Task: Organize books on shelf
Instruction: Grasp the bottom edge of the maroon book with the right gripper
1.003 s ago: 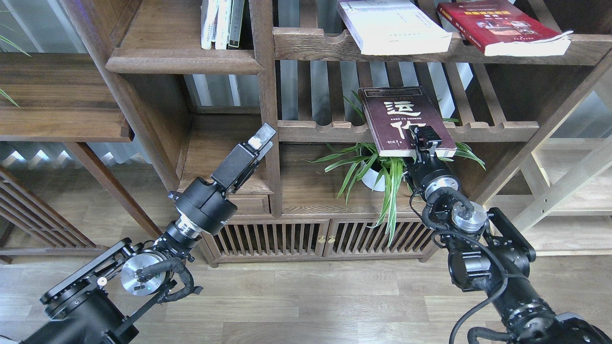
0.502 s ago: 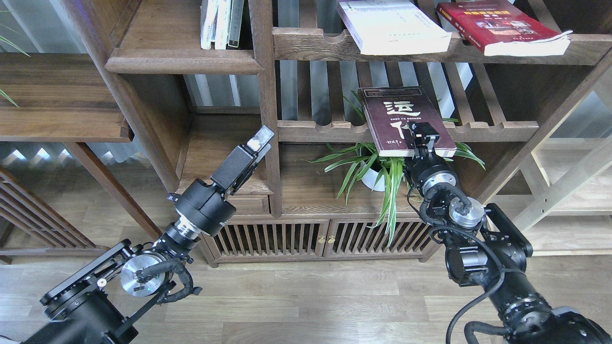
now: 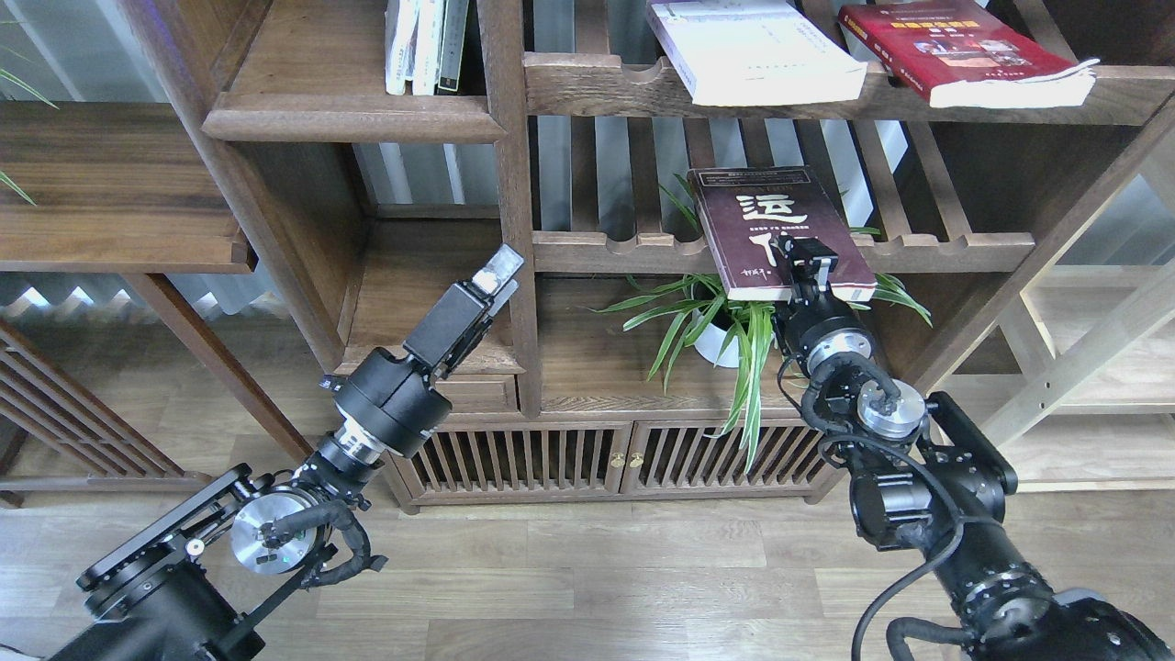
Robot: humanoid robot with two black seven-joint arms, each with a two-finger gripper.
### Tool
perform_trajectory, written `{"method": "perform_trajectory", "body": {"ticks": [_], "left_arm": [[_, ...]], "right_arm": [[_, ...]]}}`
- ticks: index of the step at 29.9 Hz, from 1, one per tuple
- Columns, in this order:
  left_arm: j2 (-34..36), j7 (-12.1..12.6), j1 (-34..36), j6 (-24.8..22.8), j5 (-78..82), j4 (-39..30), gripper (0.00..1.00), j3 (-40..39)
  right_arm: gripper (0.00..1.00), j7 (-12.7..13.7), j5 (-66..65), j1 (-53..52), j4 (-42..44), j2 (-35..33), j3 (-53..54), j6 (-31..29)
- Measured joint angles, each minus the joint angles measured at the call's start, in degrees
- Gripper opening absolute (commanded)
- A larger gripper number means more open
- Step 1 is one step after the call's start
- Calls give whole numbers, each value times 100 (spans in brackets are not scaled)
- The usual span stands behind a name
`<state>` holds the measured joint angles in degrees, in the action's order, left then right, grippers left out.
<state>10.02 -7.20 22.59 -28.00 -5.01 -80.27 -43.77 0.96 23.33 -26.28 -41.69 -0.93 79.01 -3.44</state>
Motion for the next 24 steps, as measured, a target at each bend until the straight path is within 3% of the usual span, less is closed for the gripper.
{"method": "perform_trajectory", "body": {"ticks": [6, 24], "left_arm": [[-1, -3, 0, 0, 0, 8, 99, 9], [-9, 10, -35, 0, 0, 12, 99, 35]], "right_arm": [[32, 0, 1, 8, 232, 73, 1, -521], [5, -10, 14, 55, 284, 93, 1, -1111]]}}
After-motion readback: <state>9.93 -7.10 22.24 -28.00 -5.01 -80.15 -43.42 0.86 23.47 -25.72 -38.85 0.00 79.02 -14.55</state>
